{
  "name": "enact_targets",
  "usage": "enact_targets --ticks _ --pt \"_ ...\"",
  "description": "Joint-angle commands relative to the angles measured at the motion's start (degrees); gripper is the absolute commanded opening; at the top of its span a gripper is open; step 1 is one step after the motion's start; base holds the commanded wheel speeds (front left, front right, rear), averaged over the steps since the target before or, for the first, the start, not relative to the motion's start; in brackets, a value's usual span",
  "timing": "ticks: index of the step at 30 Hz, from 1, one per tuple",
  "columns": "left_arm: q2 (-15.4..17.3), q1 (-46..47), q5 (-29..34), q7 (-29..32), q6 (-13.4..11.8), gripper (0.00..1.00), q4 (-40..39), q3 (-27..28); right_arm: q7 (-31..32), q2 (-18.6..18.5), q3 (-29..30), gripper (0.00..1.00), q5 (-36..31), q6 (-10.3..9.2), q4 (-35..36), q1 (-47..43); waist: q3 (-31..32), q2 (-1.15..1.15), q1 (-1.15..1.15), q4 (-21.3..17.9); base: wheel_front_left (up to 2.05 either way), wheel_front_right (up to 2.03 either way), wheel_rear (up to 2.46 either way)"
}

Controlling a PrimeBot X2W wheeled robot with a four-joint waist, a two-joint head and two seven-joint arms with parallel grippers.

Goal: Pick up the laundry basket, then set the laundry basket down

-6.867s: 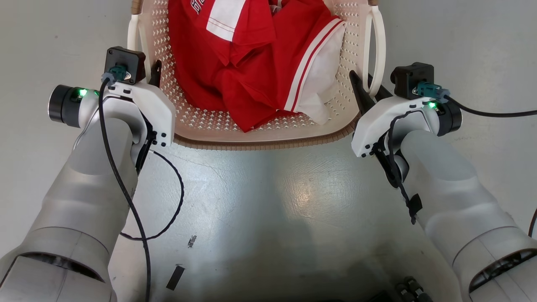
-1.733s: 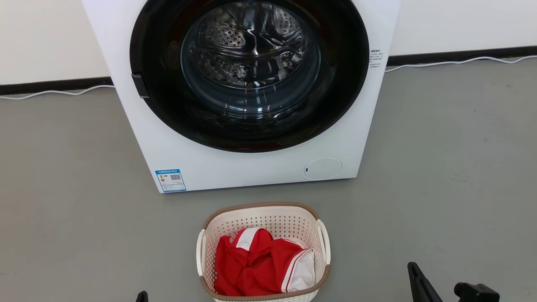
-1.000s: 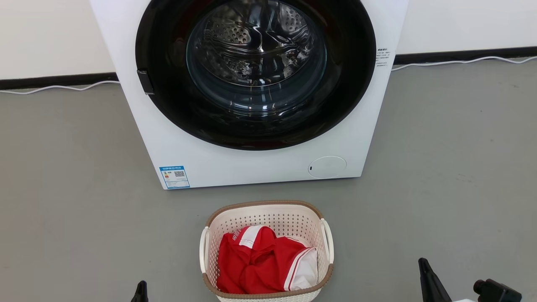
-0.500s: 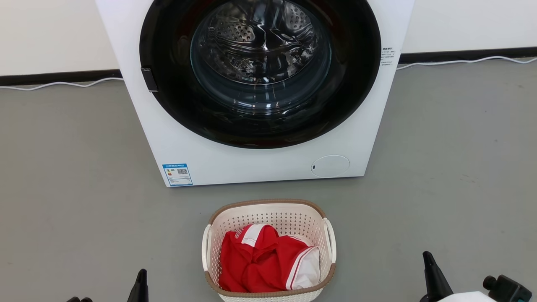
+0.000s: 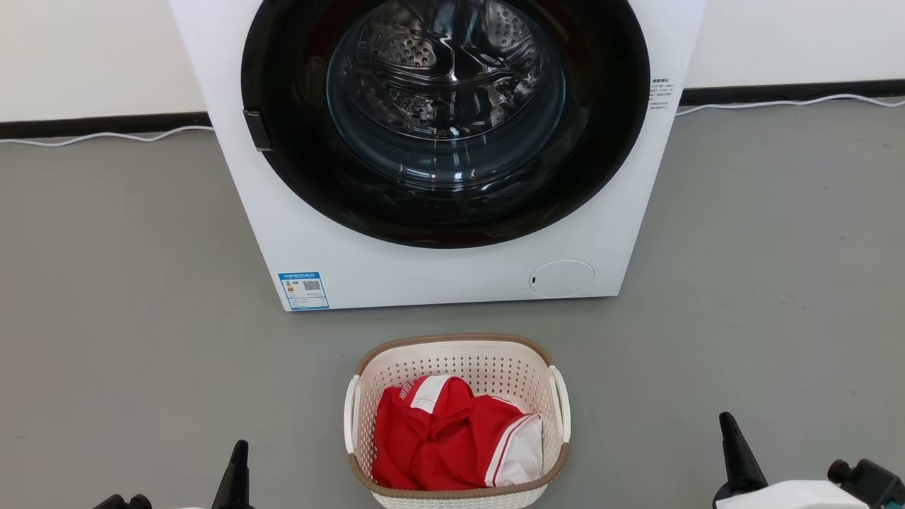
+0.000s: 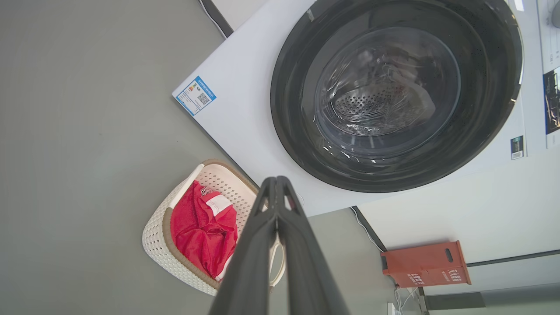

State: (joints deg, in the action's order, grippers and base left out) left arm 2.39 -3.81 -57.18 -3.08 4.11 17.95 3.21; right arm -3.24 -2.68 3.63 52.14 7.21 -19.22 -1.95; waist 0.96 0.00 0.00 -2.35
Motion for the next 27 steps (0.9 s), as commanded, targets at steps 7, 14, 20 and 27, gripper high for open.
enact_targets --ticks 7,14,20,27 --pt "0.6 4.1 -5.7 1.5 0.9 0.00 -2.0 1.4 1.6 -0.3 0.0 0.00 6.5 0.23 2.3 4.2 -0.2 0.00 0.00 0.3 0.00 0.00 0.00" --pt "0.6 5.0 -10.0 2.7 1.3 0.00 -2.3 1.7 2.8 -0.3 0.4 0.00 11.4 0.24 2.7 4.7 -0.3 0.00 0.00 0.6 0.00 0.00 0.00" --pt "0.6 5.7 -13.6 3.7 1.6 0.00 -2.5 1.9 3.8 -0.3 0.7 0.00 15.6 0.24 3.1 5.2 -0.4 0.00 0.00 0.9 0.00 0.00 0.00" --pt "0.5 6.5 -17.9 4.9 1.9 0.00 -2.8 2.2 4.9 -0.3 1.1 0.00 20.5 0.25 3.5 5.8 -0.6 0.00 0.00 1.2 0.00 0.00 0.00"
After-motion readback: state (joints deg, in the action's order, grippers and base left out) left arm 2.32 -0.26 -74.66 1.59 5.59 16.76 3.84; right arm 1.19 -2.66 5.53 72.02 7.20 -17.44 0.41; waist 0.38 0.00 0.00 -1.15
